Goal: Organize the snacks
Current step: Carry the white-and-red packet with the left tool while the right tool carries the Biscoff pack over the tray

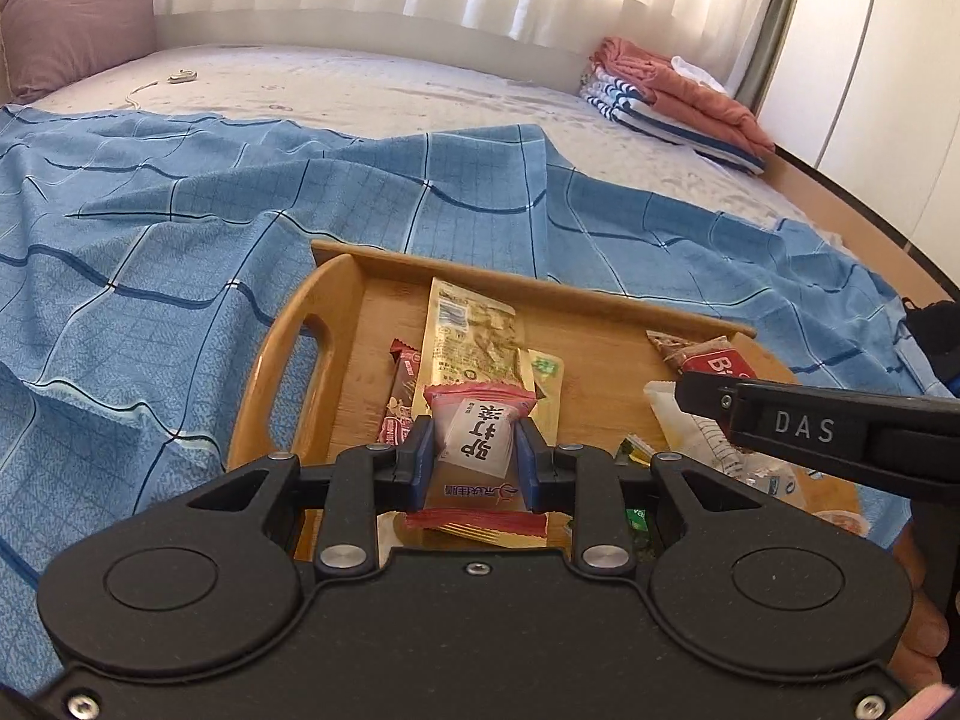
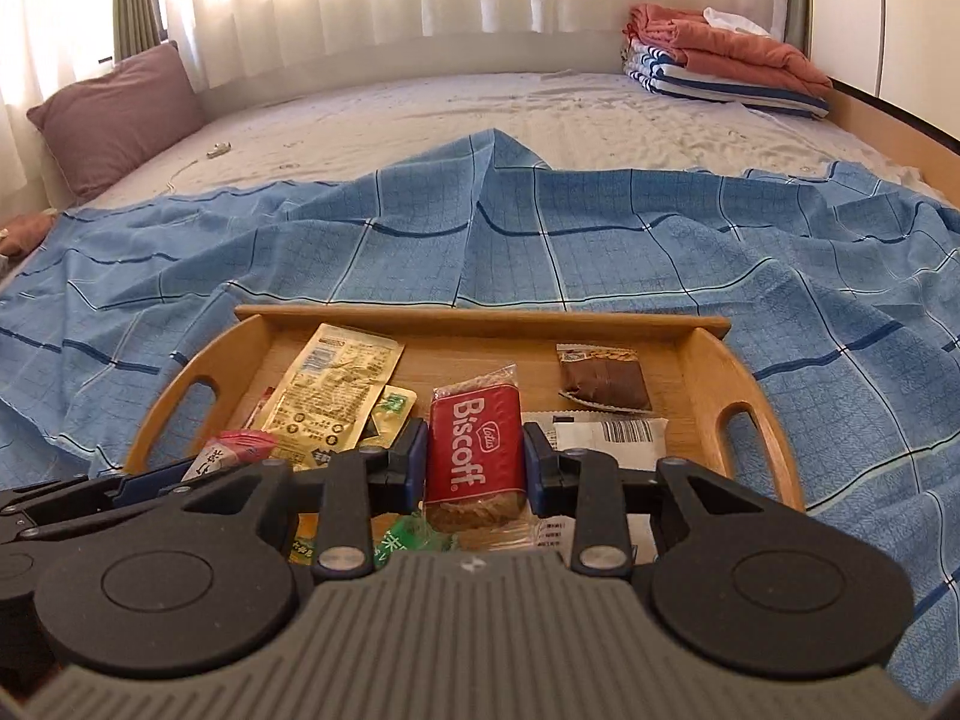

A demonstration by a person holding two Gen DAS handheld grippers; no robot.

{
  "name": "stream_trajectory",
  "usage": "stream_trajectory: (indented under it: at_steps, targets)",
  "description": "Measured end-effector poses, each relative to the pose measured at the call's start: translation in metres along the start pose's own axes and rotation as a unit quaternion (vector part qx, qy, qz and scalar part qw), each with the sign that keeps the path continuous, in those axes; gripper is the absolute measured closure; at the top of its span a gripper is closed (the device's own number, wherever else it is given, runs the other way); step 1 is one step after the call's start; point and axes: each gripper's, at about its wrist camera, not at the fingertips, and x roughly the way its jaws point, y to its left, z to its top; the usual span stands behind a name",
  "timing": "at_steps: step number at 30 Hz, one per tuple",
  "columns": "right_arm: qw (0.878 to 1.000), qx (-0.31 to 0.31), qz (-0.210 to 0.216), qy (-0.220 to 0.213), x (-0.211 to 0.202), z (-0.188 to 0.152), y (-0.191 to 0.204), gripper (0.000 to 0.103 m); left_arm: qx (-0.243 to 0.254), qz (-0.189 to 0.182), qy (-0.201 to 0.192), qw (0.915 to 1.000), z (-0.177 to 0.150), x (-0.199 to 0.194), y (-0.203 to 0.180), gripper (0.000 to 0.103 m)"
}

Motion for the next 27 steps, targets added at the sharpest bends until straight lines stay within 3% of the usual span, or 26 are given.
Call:
stream_trajectory:
  at_steps: [7,27]
  targets:
    - [1.0,0.001,-0.01,0.02,0.026,-0.008,-0.005,0.066,0.024,0.004,0.001,0.9997,-0.008,0.015,-0.011,0.076]
    - [0.999,-0.008,0.018,0.026,0.04,-0.022,0.001,0.066,0.048,0.011,-0.004,0.9988,-0.017,0.027,-0.015,0.076]
